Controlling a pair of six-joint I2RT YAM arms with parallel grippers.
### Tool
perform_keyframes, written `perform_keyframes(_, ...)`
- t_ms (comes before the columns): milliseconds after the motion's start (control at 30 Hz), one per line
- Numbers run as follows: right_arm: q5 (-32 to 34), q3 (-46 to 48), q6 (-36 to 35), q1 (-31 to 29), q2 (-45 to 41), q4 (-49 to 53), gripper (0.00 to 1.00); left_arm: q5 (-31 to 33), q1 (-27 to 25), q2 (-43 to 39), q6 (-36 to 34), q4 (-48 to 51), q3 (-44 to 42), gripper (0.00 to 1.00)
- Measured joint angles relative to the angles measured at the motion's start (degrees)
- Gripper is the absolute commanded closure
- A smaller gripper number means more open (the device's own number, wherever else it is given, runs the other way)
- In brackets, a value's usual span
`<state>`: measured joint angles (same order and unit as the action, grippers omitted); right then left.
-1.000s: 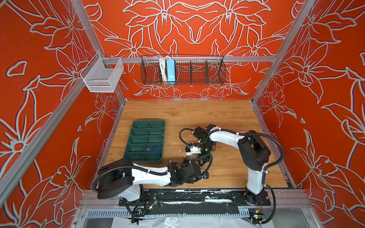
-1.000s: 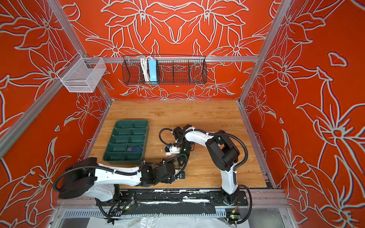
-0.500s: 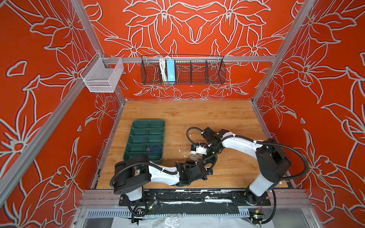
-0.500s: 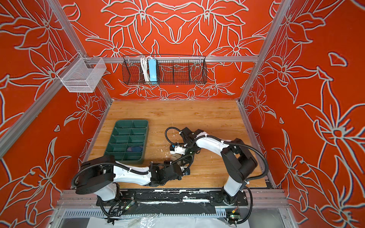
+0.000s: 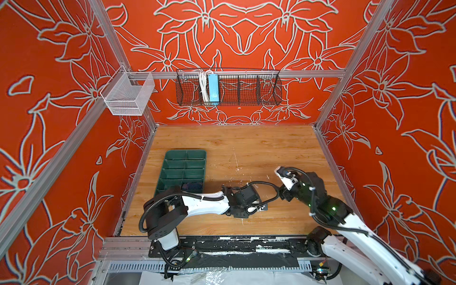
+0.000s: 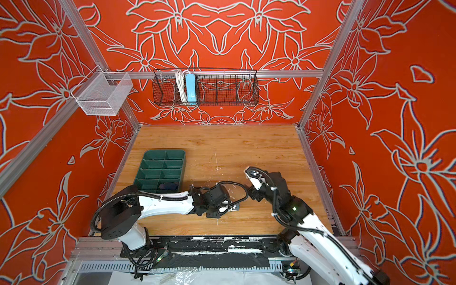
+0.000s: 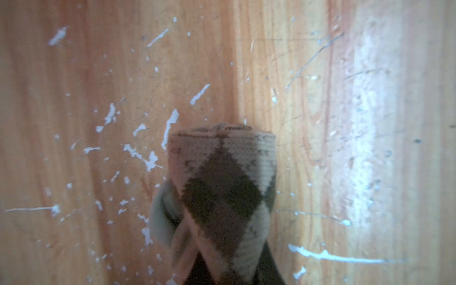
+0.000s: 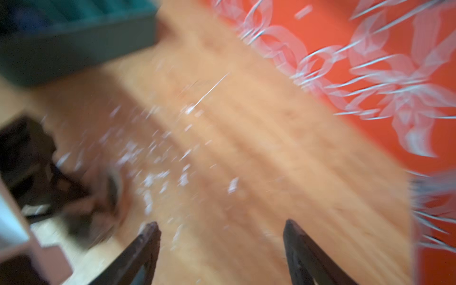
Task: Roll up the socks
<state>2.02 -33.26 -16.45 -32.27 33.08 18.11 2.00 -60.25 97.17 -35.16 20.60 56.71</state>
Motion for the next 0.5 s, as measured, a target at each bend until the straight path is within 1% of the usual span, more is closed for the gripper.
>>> perform_keyframes(67,0.3,0.0,-1.7,0.1,-6.5,-2.2,0.2,-4.3,1.9,2.5,0.1,4.7,4.1,0.96)
perform_keyframes(133,-1.6,-1.7,-4.7,0.0,-9.2,-1.6,0.2,-8.7,4.0,5.3,0.5,9.3,8.3,0.96)
perform_keyframes(167,-3.1,-3.3,-6.8,0.0,-9.0,-0.2,0.21,-11.2,5.2,6.8,0.6,11.7,10.6,0.97)
perform_keyframes(233,-6.0,-6.4,-10.9,0.0,-7.0,4.2,0.23,-15.5,7.3,9.5,0.9,15.8,14.3,0.96)
perform_keyframes(367,-11.9,-11.4,-18.2,-0.2,-0.3,14.6,0.28,-22.7,11.0,14.5,1.9,22.8,20.5,0.96)
perform_keyframes(433,-14.8,-11.7,-20.4,-0.7,1.8,18.3,0.31,-25.5,12.3,16.5,2.3,25.4,22.9,0.95)
perform_keyframes(500,-16.7,-11.5,-21.3,-2.8,3.5,20.8,0.33,-27.8,13.5,18.1,2.9,27.5,24.7,0.94)
